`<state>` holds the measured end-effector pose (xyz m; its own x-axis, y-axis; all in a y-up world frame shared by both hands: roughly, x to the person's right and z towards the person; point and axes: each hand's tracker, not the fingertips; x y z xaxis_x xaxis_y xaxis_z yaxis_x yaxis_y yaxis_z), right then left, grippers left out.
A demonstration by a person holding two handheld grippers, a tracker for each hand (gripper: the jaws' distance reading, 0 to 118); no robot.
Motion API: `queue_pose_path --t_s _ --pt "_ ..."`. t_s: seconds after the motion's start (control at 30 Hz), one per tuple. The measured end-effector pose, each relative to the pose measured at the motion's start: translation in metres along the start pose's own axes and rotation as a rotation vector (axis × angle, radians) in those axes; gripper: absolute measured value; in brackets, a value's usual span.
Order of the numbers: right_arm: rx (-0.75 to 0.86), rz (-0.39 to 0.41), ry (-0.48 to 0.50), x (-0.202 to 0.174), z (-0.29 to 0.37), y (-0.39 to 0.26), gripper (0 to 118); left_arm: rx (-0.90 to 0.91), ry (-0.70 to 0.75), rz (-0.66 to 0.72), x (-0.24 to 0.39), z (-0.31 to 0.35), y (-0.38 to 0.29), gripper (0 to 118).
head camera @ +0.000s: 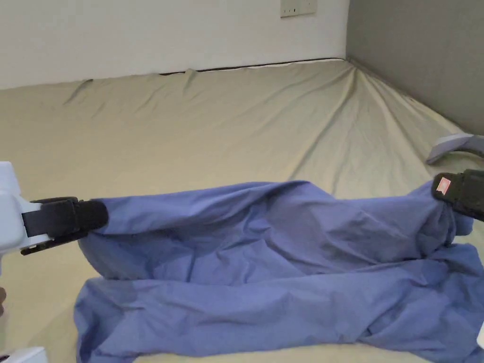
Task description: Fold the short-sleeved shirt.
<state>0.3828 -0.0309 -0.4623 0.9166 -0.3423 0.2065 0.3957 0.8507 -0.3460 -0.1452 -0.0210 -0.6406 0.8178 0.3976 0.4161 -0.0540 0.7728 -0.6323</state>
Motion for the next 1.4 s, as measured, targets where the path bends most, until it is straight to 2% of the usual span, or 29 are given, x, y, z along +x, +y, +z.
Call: queue_pose_path --t_s 0.07,0.13,0.2,0.3,0.33,0.37,0.4,0.47,0.5,0.53,0.57,0.6,0.63,0.67,0.7,0.8,0.9,0.93,0.97,1.0,1.03,1.07,1.1,1.13,1.23,1.4 --pt "0.008 -0.028 -0.019 0.002 0.018 -0.017 1 0.008 0.004 -0.003 -0.005 0.018 -0.021 4" --pt "-0.048 -0.048 -0.074 0.003 0.033 -0.040 1 -0.005 0.059 0.034 -0.013 0.031 -0.045 4" --pt "-0.104 -0.038 -0.146 0.008 0.035 -0.063 1 -0.045 0.120 0.069 -0.029 0.028 -0.067 4" --pt "-0.295 -0.023 -0.296 0.021 0.024 -0.104 1 -0.191 0.278 0.119 -0.057 0.003 -0.097 4" --pt "-0.340 0.029 -0.366 0.029 0.008 -0.114 1 -0.247 0.311 0.152 -0.066 -0.008 -0.104 4" --pt "-0.358 0.053 -0.396 0.032 0.002 -0.122 1 -0.276 0.328 0.181 -0.074 -0.017 -0.110 4" --pt "-0.383 0.044 -0.395 0.034 0.000 -0.126 1 -0.281 0.334 0.208 -0.078 -0.022 -0.114 4" --pt "-0.315 -0.039 -0.343 0.038 0.006 -0.128 2 -0.257 0.311 0.219 -0.074 -0.024 -0.119 4" --pt "-0.289 -0.052 -0.332 0.037 0.008 -0.126 4 -0.233 0.285 0.220 -0.071 -0.024 -0.119 4" --pt "-0.268 -0.055 -0.320 0.036 0.009 -0.121 18 -0.224 0.267 0.222 -0.070 -0.024 -0.116 6" --pt "-0.264 -0.053 -0.314 0.035 0.009 -0.116 58 -0.222 0.251 0.236 -0.069 -0.022 -0.114 19" --pt "-0.261 -0.048 -0.312 0.033 0.011 -0.113 90 -0.227 0.251 0.242 -0.068 -0.022 -0.111 40" --pt "-0.245 -0.031 -0.320 0.028 0.012 -0.109 106 -0.233 0.248 0.250 -0.066 -0.023 -0.109 68" --pt "-0.217 0.013 -0.339 0.021 0.016 -0.105 107 -0.246 0.257 0.258 -0.063 -0.023 -0.108 94" --pt "-0.181 0.066 -0.341 0.013 0.021 -0.100 105 -0.268 0.269 0.264 -0.058 -0.017 -0.107 100" --pt "-0.138 0.156 -0.307 -0.018 0.025 -0.087 105 -0.260 0.263 0.204 -0.036 0.001 -0.097 97" --pt "-0.060 0.233 -0.241 -0.056 0.019 -0.071 104 -0.159 0.218 0.135 -0.020 0.017 -0.079 83" --pt "-0.035 0.264 -0.206 -0.069 0.016 -0.067 97 -0.138 0.222 0.138 -0.017 0.022 -0.074 74" --pt "-0.019 0.293 -0.166 -0.079 0.014 -0.064 70 -0.108 0.211 0.132 -0.017 0.027 -0.070 47" --pt "-0.011 0.320 -0.109 -0.089 0.011 -0.060 29 -0.076 0.177 0.101 -0.018 0.031 -0.066 18" --pt "-0.002 0.334 -0.041 -0.098 0.008 -0.055 0 -0.065 0.144 0.056 -0.020 0.032 -0.064 0" --pt "-0.022 0.317 0.024 -0.102 0.004 -0.054 0 -0.060 0.134 0.038 -0.024 0.030 -0.063 0" --pt "-0.021 0.247 0.143 -0.107 -0.002 -0.056 0 -0.076 0.137 0.089 -0.036 0.028 -0.064 0" --pt "-0.004 0.222 0.154 -0.104 -0.003 -0.053 0 -0.109 0.104 0.168 -0.046 0.024 -0.065 0" --pt "-0.030 0.138 0.272 -0.100 -0.011 -0.055 0 -0.117 0.031 0.365 -0.079 0.012 -0.076 0" --pt "-0.048 0.145 0.252 -0.097 -0.024 -0.052 0 -0.164 -0.010 0.474 -0.105 -0.015 -0.095 2"
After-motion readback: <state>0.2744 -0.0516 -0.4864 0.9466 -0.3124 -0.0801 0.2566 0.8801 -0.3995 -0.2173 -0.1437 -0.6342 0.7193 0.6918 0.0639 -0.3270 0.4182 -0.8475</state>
